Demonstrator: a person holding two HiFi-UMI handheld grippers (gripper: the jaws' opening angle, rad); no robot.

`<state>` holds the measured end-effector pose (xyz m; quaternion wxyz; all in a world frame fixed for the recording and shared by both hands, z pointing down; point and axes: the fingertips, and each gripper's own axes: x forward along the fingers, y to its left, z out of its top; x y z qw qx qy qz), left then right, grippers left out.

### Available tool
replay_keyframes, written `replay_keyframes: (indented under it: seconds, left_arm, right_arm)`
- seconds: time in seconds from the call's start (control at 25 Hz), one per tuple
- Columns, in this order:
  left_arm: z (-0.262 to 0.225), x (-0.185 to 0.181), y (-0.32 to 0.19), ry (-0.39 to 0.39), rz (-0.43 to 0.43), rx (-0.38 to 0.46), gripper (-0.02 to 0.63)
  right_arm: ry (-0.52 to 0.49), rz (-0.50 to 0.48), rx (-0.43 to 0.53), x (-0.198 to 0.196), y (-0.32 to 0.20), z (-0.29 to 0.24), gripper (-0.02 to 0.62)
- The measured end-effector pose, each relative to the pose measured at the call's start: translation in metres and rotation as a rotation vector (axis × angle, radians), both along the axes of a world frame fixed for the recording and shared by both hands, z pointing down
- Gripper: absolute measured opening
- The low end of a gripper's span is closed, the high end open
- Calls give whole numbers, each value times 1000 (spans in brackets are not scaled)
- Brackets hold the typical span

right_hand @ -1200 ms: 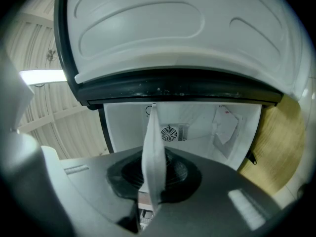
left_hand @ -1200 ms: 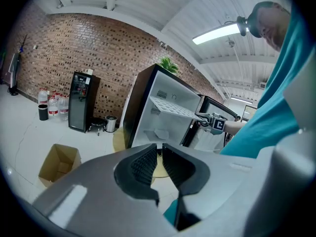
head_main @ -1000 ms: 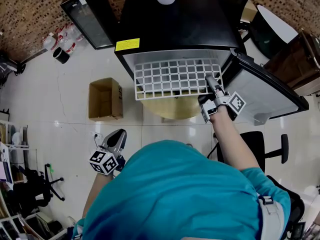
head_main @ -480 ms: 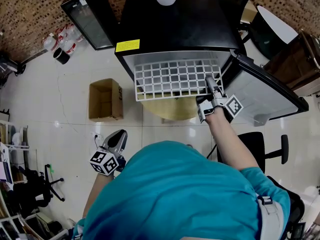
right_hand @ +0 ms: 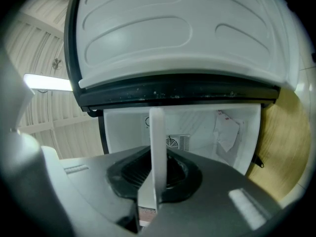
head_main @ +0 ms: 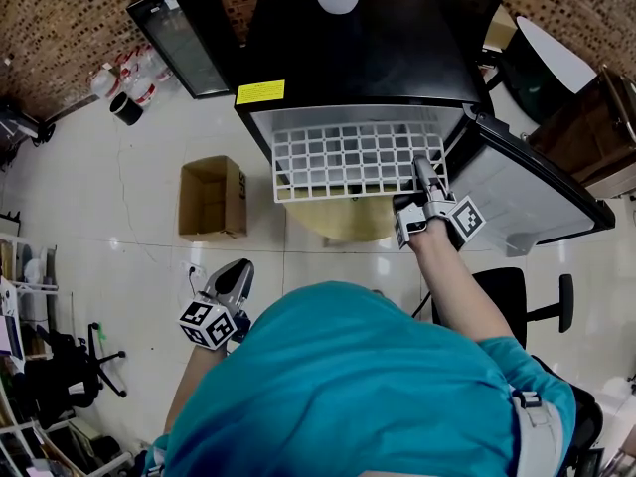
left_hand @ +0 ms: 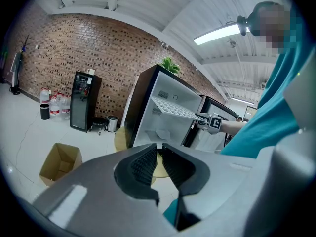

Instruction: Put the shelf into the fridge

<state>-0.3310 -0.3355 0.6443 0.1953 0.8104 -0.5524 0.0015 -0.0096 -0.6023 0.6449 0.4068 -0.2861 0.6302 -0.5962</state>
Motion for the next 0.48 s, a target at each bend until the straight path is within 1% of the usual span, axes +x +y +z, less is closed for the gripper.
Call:
replay_keyframes:
  seconds: [0.32, 0.48]
  left_arm:
    - [0, -4, 2, 3, -15, 1, 35]
    - [1, -4, 3, 6, -16, 1, 35]
  right_arm:
    - [35, -21, 17, 1, 0, -1, 23]
    - [24, -31, 27, 1, 2, -3, 34]
